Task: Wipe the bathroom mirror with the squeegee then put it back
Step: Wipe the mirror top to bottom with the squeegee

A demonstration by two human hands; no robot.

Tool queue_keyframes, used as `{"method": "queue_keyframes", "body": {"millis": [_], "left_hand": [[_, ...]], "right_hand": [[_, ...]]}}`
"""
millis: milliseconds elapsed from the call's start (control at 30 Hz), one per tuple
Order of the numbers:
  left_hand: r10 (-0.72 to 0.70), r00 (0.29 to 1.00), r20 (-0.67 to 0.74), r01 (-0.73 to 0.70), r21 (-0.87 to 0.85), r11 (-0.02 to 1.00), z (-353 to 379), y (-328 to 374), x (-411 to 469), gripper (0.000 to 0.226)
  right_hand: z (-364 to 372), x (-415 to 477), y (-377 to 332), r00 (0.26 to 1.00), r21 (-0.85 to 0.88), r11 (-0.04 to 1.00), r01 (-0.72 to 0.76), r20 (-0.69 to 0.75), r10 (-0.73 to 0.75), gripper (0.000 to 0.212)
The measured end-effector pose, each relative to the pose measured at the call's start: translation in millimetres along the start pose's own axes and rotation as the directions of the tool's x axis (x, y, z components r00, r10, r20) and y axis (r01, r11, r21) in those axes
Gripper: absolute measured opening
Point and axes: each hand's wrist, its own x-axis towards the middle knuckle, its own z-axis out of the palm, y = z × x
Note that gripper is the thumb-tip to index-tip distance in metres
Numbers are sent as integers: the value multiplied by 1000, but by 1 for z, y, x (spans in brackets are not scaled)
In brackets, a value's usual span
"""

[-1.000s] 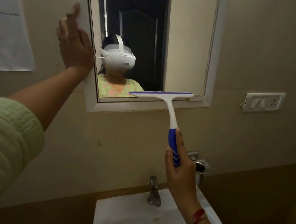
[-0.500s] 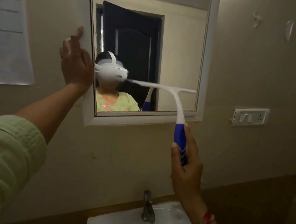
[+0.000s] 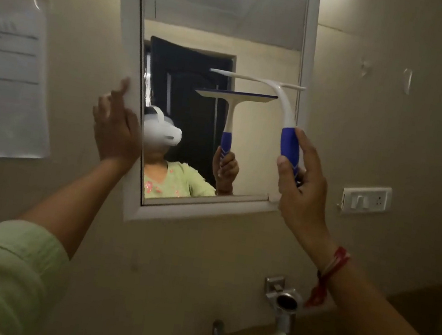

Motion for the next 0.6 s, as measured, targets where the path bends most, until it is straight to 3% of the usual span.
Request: {"method": "queue_keyframes", "body": {"millis": [167, 367, 600], "left_hand": [[33, 999, -10, -33, -39, 999, 2, -2, 1, 49], [69, 997, -22, -70, -35, 997, 4, -4, 2, 48], [69, 998, -10, -70, -36, 997, 3, -4, 1, 48]], "right_hand": [[14, 64, -3, 997, 8, 998, 70, -36, -70, 47], [36, 136, -15, 965, -17, 967, 254, -69, -254, 47], [46, 177, -11, 961, -48, 966, 253, -103, -256, 47]]}}
